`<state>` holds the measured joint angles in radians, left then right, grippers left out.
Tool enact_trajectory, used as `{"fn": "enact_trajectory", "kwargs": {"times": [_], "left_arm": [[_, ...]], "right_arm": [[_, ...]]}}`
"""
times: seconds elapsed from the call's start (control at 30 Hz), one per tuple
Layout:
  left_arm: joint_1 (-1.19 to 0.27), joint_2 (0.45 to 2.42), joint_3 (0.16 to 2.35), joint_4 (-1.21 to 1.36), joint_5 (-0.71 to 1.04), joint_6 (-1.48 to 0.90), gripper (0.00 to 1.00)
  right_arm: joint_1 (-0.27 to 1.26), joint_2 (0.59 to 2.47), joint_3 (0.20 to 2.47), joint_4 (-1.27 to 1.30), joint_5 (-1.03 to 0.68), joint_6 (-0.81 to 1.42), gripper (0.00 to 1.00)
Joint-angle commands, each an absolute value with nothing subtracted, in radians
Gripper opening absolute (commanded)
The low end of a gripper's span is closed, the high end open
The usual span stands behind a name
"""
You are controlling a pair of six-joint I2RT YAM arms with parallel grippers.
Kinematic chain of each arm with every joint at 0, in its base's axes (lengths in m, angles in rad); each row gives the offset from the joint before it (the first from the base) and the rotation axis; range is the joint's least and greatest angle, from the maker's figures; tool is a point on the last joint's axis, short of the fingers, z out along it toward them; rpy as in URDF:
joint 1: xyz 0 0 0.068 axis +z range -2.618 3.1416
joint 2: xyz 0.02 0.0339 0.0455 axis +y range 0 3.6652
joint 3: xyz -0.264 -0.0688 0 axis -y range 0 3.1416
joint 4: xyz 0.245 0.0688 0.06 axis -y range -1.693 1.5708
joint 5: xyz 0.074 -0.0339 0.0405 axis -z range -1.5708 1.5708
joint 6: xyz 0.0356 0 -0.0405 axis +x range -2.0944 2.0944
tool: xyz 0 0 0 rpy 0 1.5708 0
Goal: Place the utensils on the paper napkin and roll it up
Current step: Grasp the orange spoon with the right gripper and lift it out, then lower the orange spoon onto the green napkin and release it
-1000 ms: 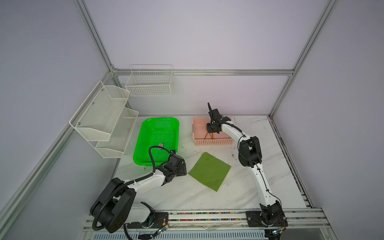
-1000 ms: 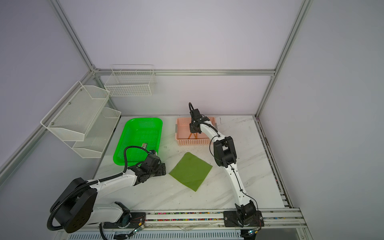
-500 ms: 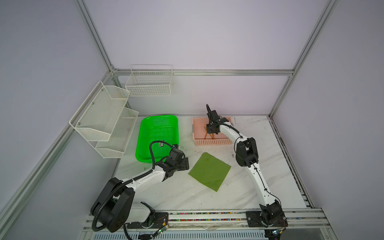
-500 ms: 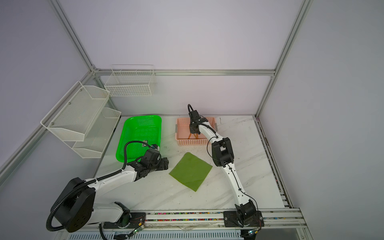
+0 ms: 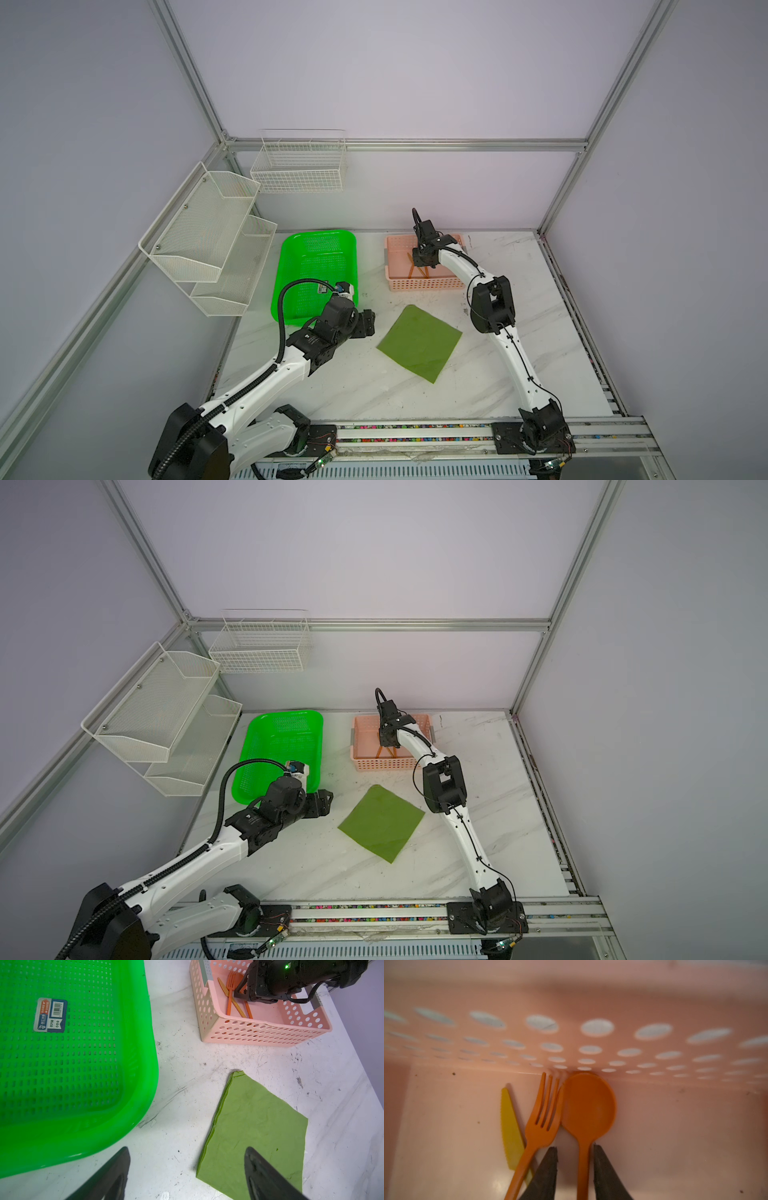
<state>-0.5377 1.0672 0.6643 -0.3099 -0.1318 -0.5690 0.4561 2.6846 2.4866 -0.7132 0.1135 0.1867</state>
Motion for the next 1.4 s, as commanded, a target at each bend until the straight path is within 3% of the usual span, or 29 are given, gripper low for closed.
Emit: {"fn": "enact_trajectory", "kwargs": {"times": [0.0,0.2,0.4,0.53,0.7,0.97,1.17,1.37], "left_arm": [[-0.538,1.035,0.747,-0.337,-0.140,-0.540,0.85],[-0.538,0.999,0.757,-0.347,-0.141,-0.545,0.85],[-0.538,0.966,0.775,-0.373,-0.155,-0.540,0.85],[-0.538,0.949,0.783,-0.385,-0.170,-0.540,0.85],[-0.538,0.935,0.779,-0.384,-0.173,-0.555,0.85],[-0.539,0.925,0.759,-0.366,-0.172,-0.568,0.85],[-0.539,0.936,0.747,-0.341,-0.155,-0.588,0.85],[-0.539,0.948,0.752,-0.331,-0.141,-0.597,0.85]], "right_arm": [[0.449,2.711,2.462,-0.777,0.109,0.208,0.26],[0.439,2.698,2.474,-0.778,0.078,0.211,0.07],[0.439,2.653,2.633,-0.821,0.094,0.219,0.06],[0.439,2.500,2.597,-0.789,0.106,0.202,0.05],[0.440,2.237,2.331,-0.721,0.085,0.245,0.03],[0.507,1.742,1.580,-0.467,-0.016,0.380,0.02],[0.630,1.593,1.248,-0.355,-0.013,0.506,0.02],[0.698,1.612,1.081,-0.246,-0.015,0.574,0.00]]}}
